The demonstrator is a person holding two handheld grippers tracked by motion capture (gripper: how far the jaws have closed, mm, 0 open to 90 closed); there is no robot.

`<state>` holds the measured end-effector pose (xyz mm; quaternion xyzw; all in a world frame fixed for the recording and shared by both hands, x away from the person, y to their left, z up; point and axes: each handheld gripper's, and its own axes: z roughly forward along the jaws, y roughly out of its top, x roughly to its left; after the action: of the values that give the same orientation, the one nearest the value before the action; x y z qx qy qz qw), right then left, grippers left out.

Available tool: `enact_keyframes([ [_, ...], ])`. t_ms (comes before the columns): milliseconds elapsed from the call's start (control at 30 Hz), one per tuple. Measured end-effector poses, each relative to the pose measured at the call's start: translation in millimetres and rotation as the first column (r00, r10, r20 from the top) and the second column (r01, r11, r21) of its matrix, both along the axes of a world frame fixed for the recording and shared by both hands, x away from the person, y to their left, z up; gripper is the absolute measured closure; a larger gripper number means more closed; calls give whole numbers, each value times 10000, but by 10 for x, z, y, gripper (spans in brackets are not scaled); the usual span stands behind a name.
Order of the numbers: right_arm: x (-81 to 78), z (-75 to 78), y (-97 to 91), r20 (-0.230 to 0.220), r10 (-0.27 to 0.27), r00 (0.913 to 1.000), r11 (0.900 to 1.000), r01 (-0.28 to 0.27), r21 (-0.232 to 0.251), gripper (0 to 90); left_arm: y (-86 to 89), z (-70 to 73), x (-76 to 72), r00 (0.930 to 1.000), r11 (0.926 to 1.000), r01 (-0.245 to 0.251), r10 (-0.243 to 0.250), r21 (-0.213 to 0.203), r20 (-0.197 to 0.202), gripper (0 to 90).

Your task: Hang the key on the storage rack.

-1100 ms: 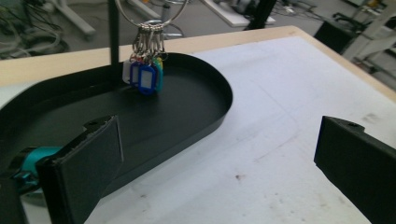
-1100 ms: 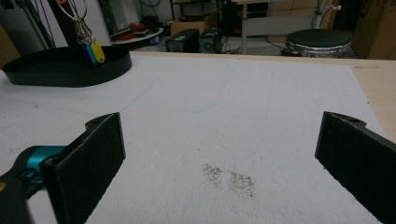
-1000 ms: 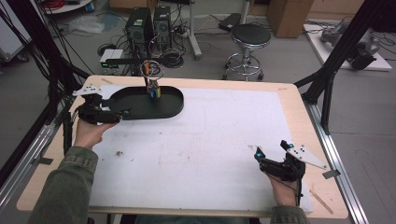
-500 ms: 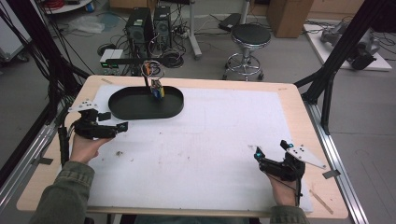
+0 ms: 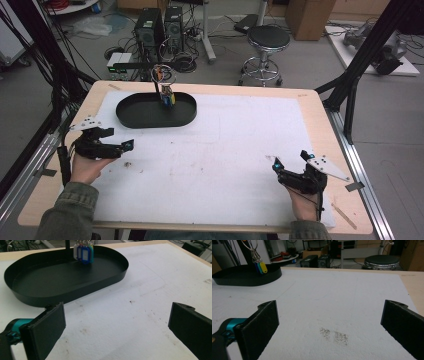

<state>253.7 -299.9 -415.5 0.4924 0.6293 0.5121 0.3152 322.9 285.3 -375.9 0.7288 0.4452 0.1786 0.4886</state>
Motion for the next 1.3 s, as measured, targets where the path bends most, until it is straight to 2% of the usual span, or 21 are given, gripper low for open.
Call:
enact_keyframes([
  [300,2,1,0,1,-7,10000,10000,7,-34,5,162,-113,-154,9972,9970,-742,741,-200,-58,17],
  [433,0,1,3,-12,-26,10000,10000,26,-22,4,246,-167,-230,9925,9920,-1211,1215,-348,115,17],
  [533,2,0,1,-5,7,10000,10000,-7,-57,4,304,-209,-288,9860,9861,-1604,1621,-438,390,17],
  [600,0,1,3,-30,1,10000,10000,-1,-37,5,345,-245,-332,9779,9790,-1992,2015,-437,558,17],
  [733,-1,1,4,-22,-13,10000,10000,13,-32,5,415,-312,-390,9684,9697,-2386,2416,-514,620,16],
  [933,0,0,4,-29,21,10000,10000,-21,-70,5,497,-365,-435,9597,9612,-2714,2741,-488,625,17],
  [1000,-1,0,2,-43,5,10000,10000,-5,-54,5,519,-364,-452,9537,9564,-2895,2917,-388,735,17],
  [1133,-1,0,1,-58,-8,10000,10000,8,-20,5,542,-357,-472,9445,9493,-3097,3137,-539,973,17],
  [1300,5,-2,2,-8,28,10000,9999,-28,-104,5,547,-330,-500,9280,9389,-3384,3440,-621,1434,17],
])
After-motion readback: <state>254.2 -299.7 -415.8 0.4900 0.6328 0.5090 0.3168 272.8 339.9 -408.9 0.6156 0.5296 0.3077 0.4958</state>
